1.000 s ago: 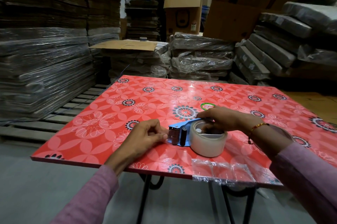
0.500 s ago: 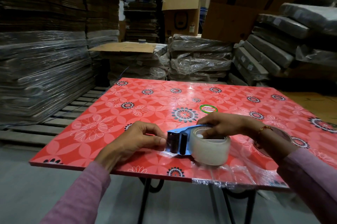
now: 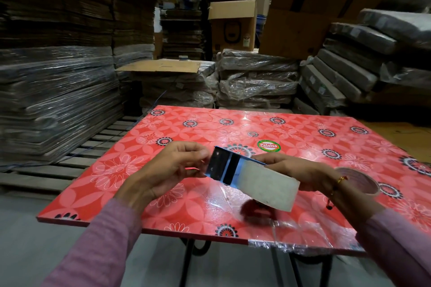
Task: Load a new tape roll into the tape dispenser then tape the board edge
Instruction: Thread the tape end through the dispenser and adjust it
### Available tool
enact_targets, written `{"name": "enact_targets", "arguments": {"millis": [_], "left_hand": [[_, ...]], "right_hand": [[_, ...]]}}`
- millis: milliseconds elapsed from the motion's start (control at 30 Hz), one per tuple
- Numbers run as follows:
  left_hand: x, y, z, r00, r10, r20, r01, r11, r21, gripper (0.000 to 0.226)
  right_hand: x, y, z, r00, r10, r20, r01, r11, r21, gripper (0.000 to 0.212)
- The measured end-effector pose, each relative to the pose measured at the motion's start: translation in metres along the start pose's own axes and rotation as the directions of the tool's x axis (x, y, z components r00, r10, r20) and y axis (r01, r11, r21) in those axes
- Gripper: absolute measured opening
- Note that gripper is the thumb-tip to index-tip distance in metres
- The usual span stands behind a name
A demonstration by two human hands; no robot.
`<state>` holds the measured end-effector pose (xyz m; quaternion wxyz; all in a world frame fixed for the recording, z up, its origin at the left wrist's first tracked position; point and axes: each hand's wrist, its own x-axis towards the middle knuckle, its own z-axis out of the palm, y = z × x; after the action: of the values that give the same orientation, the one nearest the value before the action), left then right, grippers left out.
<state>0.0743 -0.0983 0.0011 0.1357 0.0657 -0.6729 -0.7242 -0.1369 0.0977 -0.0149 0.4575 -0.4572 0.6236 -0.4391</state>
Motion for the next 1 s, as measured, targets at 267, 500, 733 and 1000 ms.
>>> {"name": "enact_targets", "arguments": {"millis": [267, 500, 733, 1000], "left_hand": [[0.032, -0.003, 0.010, 0.999, 0.003, -0.038, -0.007, 0.993, -0.120, 0.016], [0.083, -0.010, 0.000, 0.997, -0.080, -0.004, 0.078, 0.984, -0.161, 0.025], [0.117, 0.005, -0.008, 0.982, -0.181, 0.059, 0.185, 0.981, -0.066, 0.011], [0.137, 0.087, 0.007, 0.976, -0.146, -0.164, 0.191, 0.931, 0.312, 0.012]], "right_hand": [[0.000, -0.008, -0.002, 0.996, -0.061, 0.062, 0.049, 0.983, 0.175, 0.041], [0.043, 0.013, -0.036, 1.000, 0.022, -0.006, -0.021, 0.985, 0.173, 0.056], [0.047, -0.004, -0.050, 0.997, 0.069, 0.044, -0.080, 0.946, 0.314, 0.027], [0.014, -0.079, -0.060, 0.993, 0.116, -0.011, -0.111, 0.969, 0.220, 0.061]]}}
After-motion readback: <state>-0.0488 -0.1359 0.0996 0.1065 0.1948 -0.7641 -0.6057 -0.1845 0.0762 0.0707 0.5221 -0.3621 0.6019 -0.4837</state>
